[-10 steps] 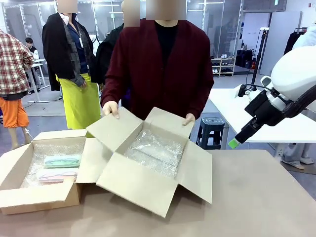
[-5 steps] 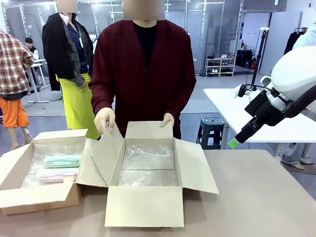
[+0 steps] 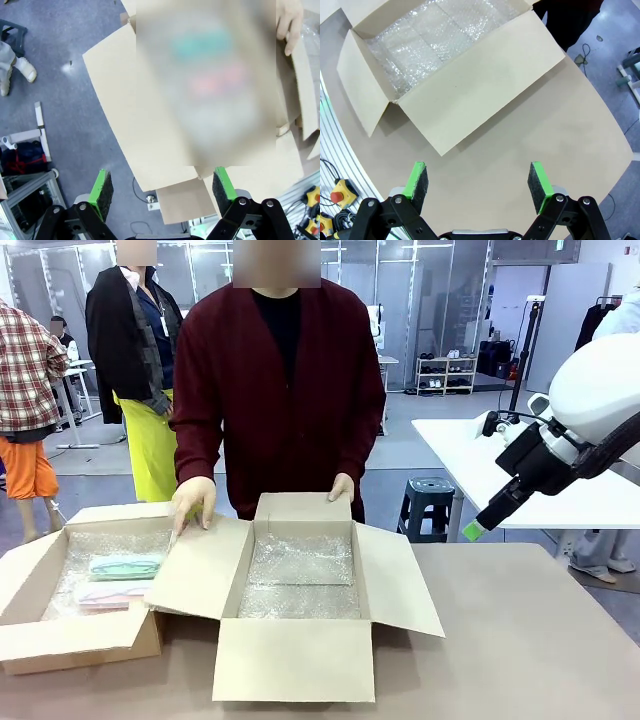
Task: Pack the glasses set securely to prepare it for shipping.
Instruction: Position the Package Box on the left side of the table.
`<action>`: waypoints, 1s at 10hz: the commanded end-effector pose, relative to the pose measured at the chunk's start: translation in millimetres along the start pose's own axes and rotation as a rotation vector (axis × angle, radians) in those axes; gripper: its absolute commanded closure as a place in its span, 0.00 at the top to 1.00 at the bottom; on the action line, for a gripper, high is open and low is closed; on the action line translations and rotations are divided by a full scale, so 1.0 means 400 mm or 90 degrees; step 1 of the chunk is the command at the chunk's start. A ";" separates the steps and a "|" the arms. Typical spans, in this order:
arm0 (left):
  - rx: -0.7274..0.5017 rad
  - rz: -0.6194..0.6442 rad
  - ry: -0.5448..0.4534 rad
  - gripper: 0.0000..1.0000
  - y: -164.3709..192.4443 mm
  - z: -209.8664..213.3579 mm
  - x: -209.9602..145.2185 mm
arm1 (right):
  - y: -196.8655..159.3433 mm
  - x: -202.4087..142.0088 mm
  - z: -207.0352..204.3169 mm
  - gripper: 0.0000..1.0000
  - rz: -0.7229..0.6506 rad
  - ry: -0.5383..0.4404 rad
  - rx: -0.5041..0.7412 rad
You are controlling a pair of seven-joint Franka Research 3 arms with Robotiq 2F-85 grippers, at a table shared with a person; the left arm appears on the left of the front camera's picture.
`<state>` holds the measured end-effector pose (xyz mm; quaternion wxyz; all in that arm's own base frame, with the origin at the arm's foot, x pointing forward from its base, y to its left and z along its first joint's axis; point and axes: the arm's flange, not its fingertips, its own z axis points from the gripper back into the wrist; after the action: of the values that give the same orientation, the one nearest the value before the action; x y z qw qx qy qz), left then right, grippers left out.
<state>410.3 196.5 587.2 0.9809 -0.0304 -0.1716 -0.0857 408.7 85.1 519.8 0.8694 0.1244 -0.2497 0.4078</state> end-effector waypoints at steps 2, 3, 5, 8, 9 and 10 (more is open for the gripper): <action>0.007 0.004 0.002 1.00 0.005 0.005 0.005 | 0.010 0.004 0.001 1.00 -0.012 0.006 -0.003; 0.007 0.004 0.002 1.00 0.005 0.005 0.005 | 0.010 0.004 0.001 1.00 -0.012 0.006 -0.003; 0.007 0.004 0.002 1.00 0.005 0.005 0.005 | 0.010 0.004 0.001 1.00 -0.012 0.006 -0.003; 0.007 0.004 0.002 1.00 0.005 0.005 0.005 | 0.010 0.004 0.001 1.00 -0.012 0.006 -0.003; 0.007 0.004 0.002 1.00 0.005 0.005 0.005 | 0.010 0.004 0.001 1.00 -0.012 0.006 -0.003; 0.007 0.004 0.002 1.00 0.005 0.005 0.005 | 0.010 0.004 0.001 1.00 -0.012 0.006 -0.003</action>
<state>410.3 196.5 587.2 0.9809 -0.0304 -0.1716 -0.0858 408.7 85.1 519.8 0.8694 0.1244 -0.2497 0.4078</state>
